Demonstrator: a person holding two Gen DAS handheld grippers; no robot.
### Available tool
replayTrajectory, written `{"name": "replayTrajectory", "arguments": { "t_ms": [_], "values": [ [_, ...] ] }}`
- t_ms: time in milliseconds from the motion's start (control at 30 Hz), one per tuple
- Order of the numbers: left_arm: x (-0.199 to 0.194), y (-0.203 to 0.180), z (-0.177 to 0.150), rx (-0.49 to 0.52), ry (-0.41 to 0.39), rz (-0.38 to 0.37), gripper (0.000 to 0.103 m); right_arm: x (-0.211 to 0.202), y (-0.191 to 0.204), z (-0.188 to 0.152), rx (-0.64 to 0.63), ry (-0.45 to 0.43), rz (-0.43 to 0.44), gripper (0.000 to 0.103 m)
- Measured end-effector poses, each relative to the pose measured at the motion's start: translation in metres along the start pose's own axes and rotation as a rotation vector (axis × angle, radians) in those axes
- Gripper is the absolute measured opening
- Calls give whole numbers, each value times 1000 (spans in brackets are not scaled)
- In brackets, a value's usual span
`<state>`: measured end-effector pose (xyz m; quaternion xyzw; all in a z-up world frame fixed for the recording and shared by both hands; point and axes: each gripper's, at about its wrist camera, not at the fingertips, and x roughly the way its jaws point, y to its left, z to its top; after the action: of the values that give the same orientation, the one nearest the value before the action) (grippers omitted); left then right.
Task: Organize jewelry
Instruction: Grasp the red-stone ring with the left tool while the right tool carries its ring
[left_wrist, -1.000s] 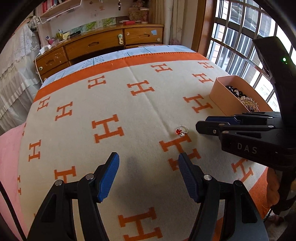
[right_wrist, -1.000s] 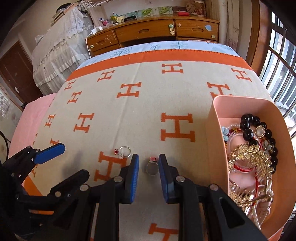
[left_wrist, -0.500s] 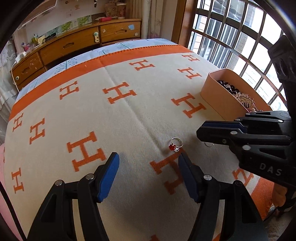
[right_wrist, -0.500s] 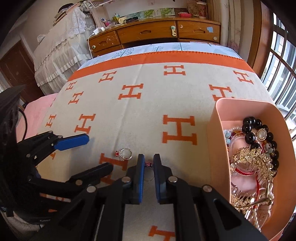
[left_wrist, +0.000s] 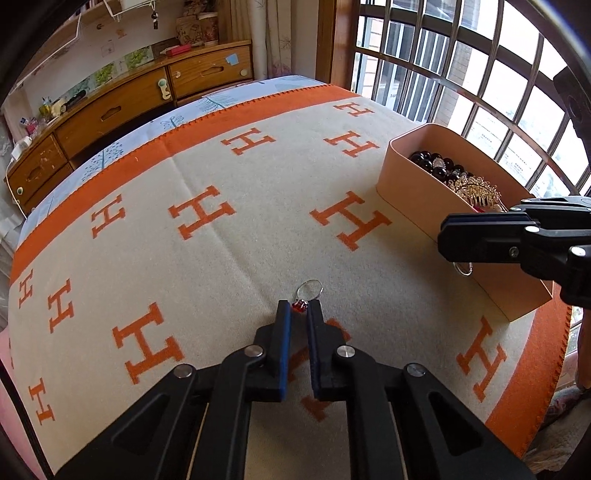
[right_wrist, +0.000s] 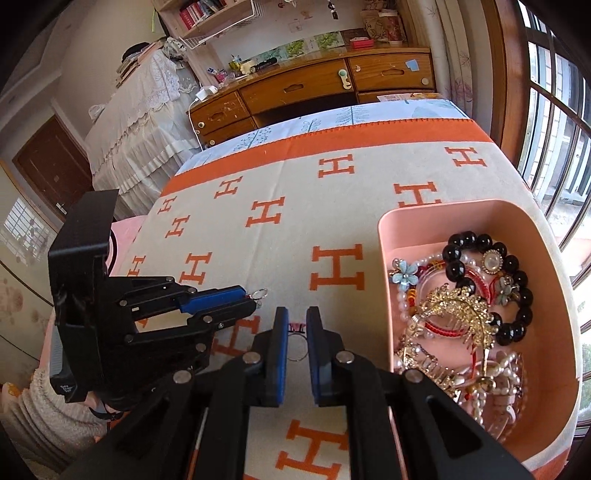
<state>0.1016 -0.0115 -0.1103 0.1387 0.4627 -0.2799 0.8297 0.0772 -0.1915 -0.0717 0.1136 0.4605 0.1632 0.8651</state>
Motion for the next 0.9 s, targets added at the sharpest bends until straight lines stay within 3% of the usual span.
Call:
{"name": "replayTrajectory", "arguments": {
  "t_ms": [300, 500, 567, 633, 667, 700, 833, 900],
  "values": [
    [-15, 5, 7, -118, -29, -22, 3, -31, -33, -3, 89, -78, 52, 10],
    [-41, -9, 19, -86, -90, -28, 4, -65, -58, -5, 143, -163, 60, 10],
    [-42, -12, 20, -44, -86, -33, 11, -72, -65, -6, 156, -177, 60, 10],
    [-37, -13, 19, 7, -75, -5, 30, -76, -70, -8, 165, -182, 60, 10],
    [-34, -13, 16, 34, -62, -1, 47, -77, -72, -9, 168, -181, 64, 10],
    [-29, -13, 13, 55, -50, 16, 54, -78, -73, -11, 171, -180, 67, 10],
    [-7, -7, 6, 111, 21, 50, 54, -78, -76, -17, 175, -175, 77, 10],
    [-1, -10, 4, 149, 25, 60, 48, -78, -78, -18, 180, -174, 79, 10]
  ]
}}
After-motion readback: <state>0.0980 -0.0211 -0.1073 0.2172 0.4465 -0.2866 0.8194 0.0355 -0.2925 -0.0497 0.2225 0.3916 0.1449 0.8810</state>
